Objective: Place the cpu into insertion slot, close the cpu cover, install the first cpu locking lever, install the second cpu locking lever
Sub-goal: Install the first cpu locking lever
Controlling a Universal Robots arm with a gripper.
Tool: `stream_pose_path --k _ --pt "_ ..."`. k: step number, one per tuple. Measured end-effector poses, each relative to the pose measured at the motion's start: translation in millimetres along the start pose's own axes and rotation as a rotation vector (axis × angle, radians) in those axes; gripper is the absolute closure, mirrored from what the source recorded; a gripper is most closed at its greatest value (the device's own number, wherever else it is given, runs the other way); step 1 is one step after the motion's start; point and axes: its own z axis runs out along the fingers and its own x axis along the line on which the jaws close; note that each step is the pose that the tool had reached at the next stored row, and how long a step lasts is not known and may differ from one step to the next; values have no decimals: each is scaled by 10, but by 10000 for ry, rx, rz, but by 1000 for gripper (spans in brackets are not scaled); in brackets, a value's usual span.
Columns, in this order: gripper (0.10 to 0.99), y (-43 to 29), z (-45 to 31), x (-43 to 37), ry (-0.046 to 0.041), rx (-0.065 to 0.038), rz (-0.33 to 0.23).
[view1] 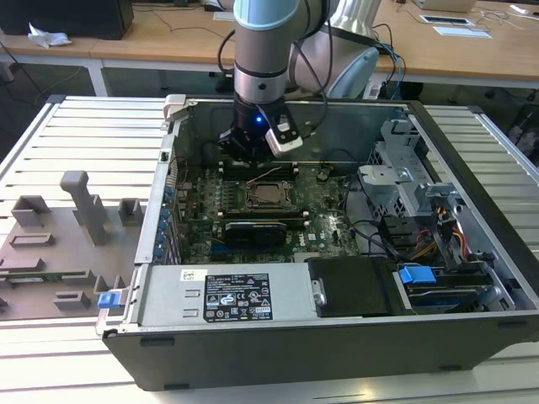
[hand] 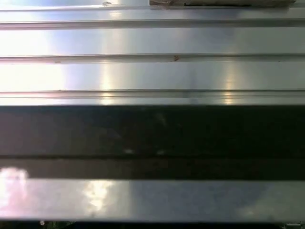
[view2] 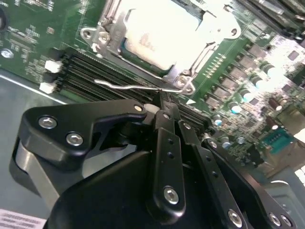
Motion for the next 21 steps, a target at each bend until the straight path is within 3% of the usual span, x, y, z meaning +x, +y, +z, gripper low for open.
stream_pose_path --k 12,21 --pt "980 15 45 -373 119 -2 8" --pt "980 -22 79 -450 157 -23 11"
